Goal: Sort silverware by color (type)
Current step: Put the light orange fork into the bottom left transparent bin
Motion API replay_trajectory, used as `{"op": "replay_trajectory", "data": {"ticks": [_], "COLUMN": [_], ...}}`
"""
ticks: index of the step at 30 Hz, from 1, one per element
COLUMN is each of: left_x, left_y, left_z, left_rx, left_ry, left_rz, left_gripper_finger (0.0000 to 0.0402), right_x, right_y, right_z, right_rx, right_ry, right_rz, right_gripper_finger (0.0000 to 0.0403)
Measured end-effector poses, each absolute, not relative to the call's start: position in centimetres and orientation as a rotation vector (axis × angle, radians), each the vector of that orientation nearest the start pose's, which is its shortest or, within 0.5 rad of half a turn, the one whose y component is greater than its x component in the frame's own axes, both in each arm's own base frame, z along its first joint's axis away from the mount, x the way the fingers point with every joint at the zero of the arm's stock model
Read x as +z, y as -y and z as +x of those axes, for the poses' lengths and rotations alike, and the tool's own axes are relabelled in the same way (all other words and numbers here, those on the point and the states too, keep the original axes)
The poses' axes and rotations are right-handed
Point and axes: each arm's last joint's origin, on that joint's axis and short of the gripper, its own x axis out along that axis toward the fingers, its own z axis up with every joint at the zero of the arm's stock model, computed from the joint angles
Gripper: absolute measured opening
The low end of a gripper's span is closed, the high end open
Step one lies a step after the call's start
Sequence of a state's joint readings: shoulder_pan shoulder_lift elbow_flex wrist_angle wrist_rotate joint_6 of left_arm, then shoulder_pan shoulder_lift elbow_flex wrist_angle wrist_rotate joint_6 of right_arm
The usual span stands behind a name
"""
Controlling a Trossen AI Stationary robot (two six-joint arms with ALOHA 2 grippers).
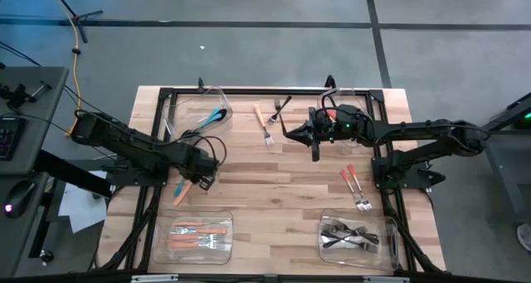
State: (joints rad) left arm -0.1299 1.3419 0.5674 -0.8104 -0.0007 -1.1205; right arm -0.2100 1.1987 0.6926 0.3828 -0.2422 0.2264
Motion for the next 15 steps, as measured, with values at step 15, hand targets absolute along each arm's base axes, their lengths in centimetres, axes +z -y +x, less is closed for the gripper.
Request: {"op": "replay_trajectory", "data": {"ticks": [15], "left_x": [14.9], "left_y": [2.3], "left_z": [18.7], "left_rx": [0.624], "left_ry": [-1.402], "left_rz": [-0.688], "left_gripper_finger": [0.0003], "right_x": [27.1], "right_y": [4.8], "right_z": [25.8], "right_rx": [0.015], "right_ry": [-0.125], "right_rz": [0.308], "right_gripper_finger": [0.0000]}}
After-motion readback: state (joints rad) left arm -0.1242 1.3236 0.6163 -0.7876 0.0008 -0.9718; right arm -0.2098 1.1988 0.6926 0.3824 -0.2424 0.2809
